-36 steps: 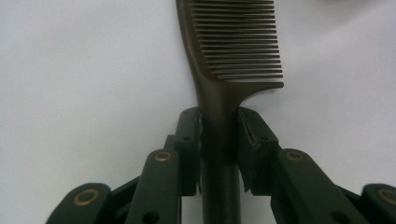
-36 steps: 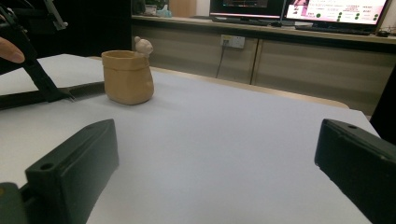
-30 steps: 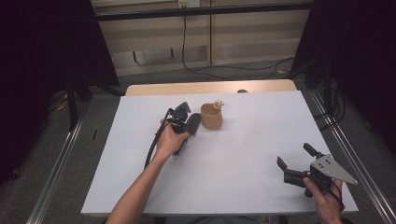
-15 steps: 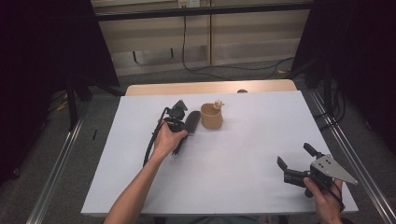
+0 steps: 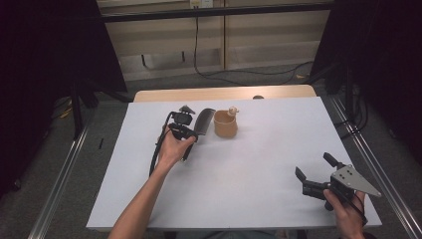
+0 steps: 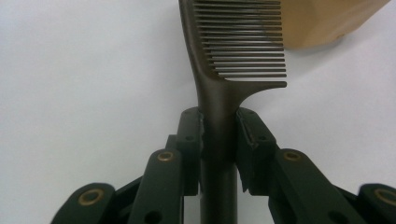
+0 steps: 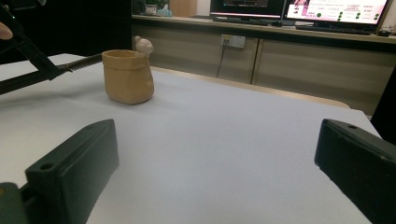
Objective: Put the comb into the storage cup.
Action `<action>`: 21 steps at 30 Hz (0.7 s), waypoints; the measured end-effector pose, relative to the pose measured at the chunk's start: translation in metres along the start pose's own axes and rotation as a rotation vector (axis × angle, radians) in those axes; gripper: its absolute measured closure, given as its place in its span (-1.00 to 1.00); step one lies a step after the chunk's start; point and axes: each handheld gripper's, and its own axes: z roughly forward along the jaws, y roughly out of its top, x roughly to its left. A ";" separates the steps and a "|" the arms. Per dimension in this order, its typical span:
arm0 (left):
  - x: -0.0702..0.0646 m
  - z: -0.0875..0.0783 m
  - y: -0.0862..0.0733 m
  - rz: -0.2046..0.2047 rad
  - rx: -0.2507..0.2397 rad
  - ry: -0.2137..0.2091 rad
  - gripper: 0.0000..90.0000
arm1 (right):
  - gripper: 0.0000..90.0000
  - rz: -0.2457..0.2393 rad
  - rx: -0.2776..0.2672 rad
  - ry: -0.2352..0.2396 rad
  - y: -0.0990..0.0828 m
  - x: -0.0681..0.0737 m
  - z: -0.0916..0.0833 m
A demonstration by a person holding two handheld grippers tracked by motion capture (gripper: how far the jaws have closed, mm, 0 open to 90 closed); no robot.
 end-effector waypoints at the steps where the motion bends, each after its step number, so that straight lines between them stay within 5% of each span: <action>1: 0.001 -0.001 -0.001 -0.002 -0.006 0.002 0.62 | -1.00 -0.002 -0.001 0.001 0.000 0.000 0.000; 21: 0.006 -0.023 -0.014 0.055 -0.255 -0.010 0.62 | -1.00 0.001 -0.003 0.001 0.000 0.000 0.000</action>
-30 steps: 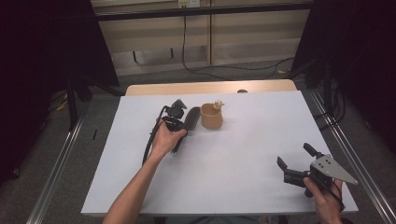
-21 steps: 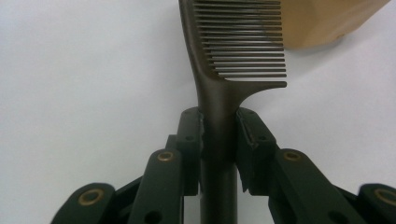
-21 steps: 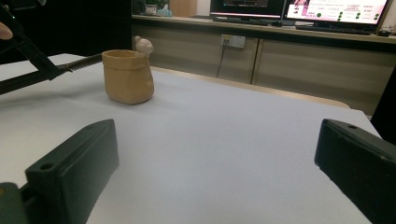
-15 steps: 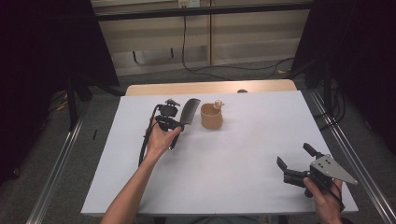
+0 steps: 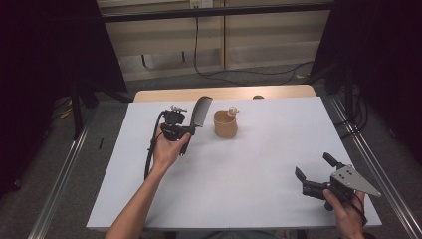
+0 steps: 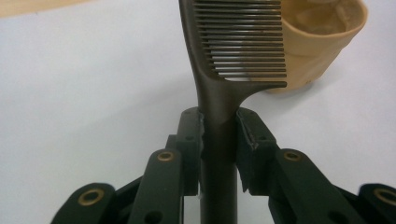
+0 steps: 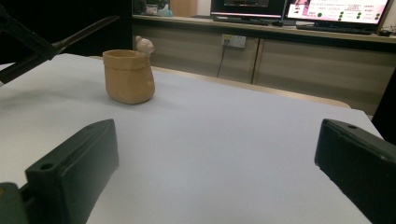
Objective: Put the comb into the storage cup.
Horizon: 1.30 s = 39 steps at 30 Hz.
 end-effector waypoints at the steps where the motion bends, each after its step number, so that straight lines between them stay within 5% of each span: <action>1: 0.000 -0.001 0.000 0.004 -0.013 -0.006 0.62 | -1.00 0.000 0.002 0.001 0.000 0.000 0.000; 9: 0.002 -0.012 -0.002 -0.001 -0.131 -0.002 0.62 | -1.00 0.001 0.000 0.000 0.000 0.000 0.000; 20: -0.004 -0.015 -0.004 0.109 -0.234 -0.032 0.62 | -1.00 0.000 0.000 0.003 0.000 0.000 0.000; 25: -0.002 -0.013 -0.001 0.082 -0.261 -0.030 0.62 | -1.00 0.001 0.000 0.005 0.000 0.001 0.000; 39: 0.000 -0.020 0.004 0.096 -0.404 -0.047 0.61 | -1.00 0.002 -0.003 0.006 0.000 0.000 0.000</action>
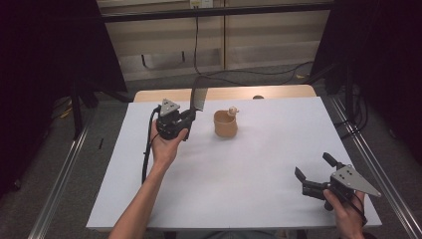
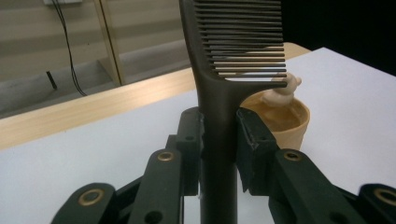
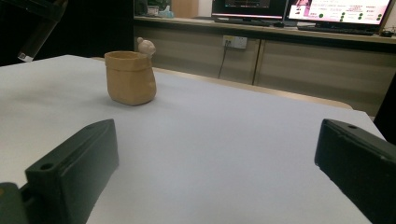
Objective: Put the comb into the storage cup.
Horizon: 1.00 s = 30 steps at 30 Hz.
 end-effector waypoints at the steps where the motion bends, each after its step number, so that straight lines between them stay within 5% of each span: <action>1: -0.001 0.000 0.001 0.017 -0.008 0.005 0.62 | -1.00 -0.002 0.002 0.000 0.000 0.000 0.000; 14: -0.005 0.001 0.014 0.022 -0.099 -0.022 0.62 | -1.00 0.001 -0.003 0.001 0.000 0.000 0.000; 30: -0.021 0.022 0.023 0.003 -0.128 -0.078 0.62 | -1.00 0.003 -0.003 0.002 0.000 0.000 -0.001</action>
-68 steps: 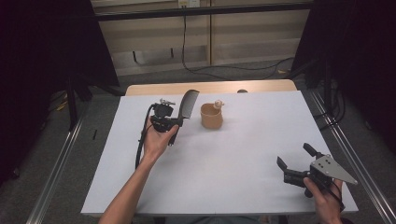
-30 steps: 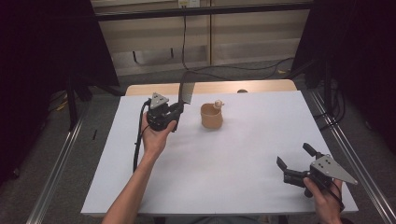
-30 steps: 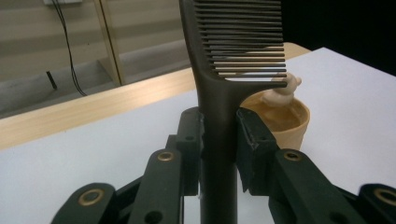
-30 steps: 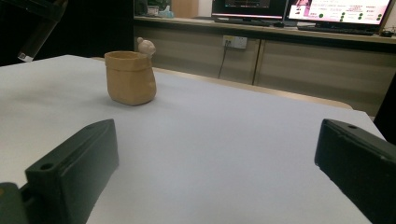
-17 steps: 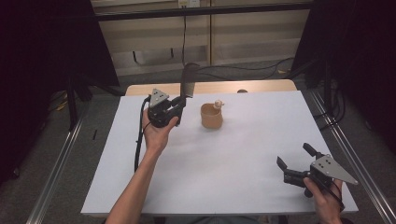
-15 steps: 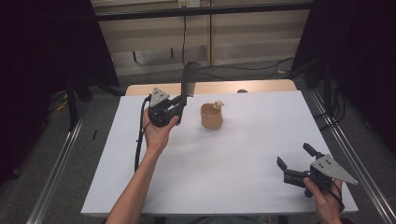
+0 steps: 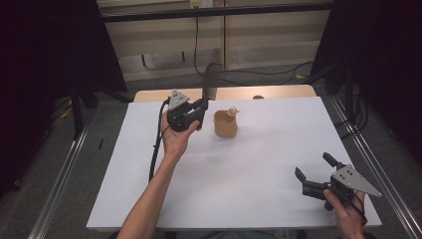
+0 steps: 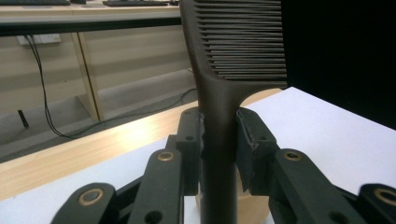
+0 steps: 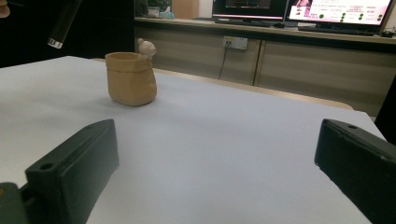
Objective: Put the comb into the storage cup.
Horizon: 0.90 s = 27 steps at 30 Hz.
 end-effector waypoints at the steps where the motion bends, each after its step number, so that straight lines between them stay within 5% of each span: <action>1: -0.001 0.001 0.000 0.004 0.000 0.003 0.62 | -1.00 0.001 0.000 0.001 0.000 0.000 0.000; 11: -0.005 0.013 0.005 -0.037 0.046 0.002 0.62 | -1.00 -0.001 -0.002 0.000 0.000 0.000 0.000; 27: -0.011 0.033 0.015 -0.019 0.030 -0.015 0.62 | -1.00 -0.004 -0.003 0.002 0.000 0.000 0.000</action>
